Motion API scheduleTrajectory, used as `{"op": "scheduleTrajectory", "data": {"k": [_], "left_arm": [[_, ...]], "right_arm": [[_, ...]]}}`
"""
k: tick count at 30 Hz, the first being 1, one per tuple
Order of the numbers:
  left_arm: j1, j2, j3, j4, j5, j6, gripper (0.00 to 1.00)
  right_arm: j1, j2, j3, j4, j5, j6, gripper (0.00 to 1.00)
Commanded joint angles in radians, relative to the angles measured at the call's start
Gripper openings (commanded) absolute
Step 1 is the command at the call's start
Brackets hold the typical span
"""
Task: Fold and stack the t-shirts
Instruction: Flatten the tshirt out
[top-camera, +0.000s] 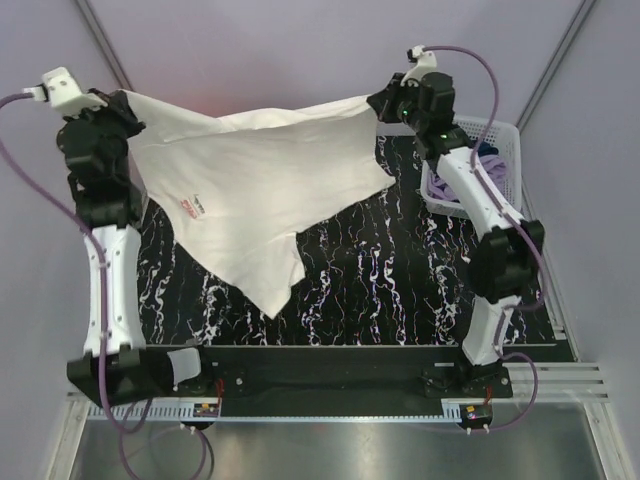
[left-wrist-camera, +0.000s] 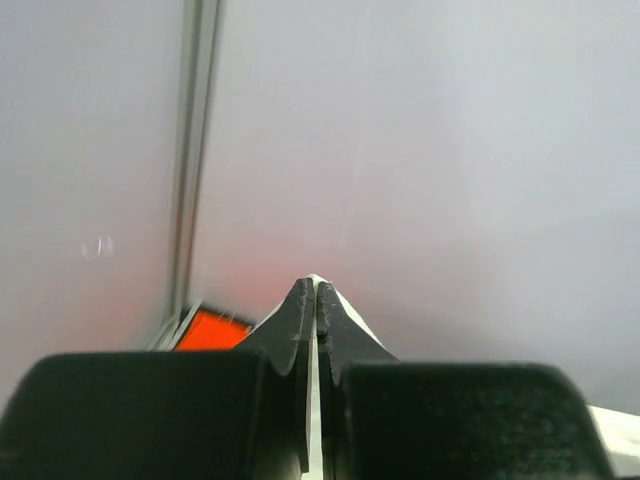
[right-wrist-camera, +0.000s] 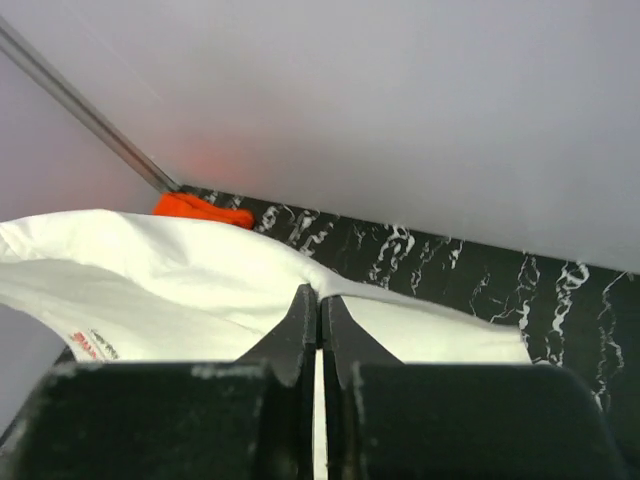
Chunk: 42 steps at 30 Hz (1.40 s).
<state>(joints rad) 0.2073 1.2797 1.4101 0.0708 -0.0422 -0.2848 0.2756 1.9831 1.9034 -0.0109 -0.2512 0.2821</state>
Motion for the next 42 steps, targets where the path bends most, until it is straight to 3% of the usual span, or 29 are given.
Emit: {"op": "scheduleTrajectory", "data": {"k": [1, 7, 13, 19, 23, 30, 38, 42], "left_arm": [[0.004, -0.250, 0.139, 0.034, 0.094, -0.076, 0.00], [0.003, -0.440, 0.385, -0.182, 0.125, -0.114, 0.00], [0.004, -0.487, 0.668, -0.367, 0.139, -0.129, 0.00], [-0.032, -0.542, 0.745, -0.408, 0.105, -0.166, 0.00], [-0.037, -0.575, 0.666, -0.390, 0.104, -0.168, 0.00], [-0.043, -0.586, 0.344, -0.313, 0.050, -0.097, 0.00], [-0.042, -0.398, -0.156, -0.017, -0.005, -0.024, 0.00], [-0.040, -0.214, -0.227, 0.070, 0.008, 0.006, 0.00]], "right_arm": [[0.001, -0.330, -0.039, -0.022, 0.041, -0.038, 0.00], [-0.004, -0.720, -0.162, -0.108, 0.130, -0.057, 0.00], [-0.004, -1.016, -0.190, -0.214, 0.208, -0.090, 0.00], [-0.004, -1.141, -0.144, -0.331, 0.224, -0.110, 0.00], [-0.003, -1.153, -0.170, -0.333, 0.224, -0.104, 0.00], [-0.003, -1.014, -0.318, -0.170, 0.173, -0.060, 0.00], [-0.003, -0.578, -0.395, 0.188, 0.130, -0.014, 0.00], [-0.003, -0.351, -0.347, 0.267, 0.104, 0.002, 0.00]]}}
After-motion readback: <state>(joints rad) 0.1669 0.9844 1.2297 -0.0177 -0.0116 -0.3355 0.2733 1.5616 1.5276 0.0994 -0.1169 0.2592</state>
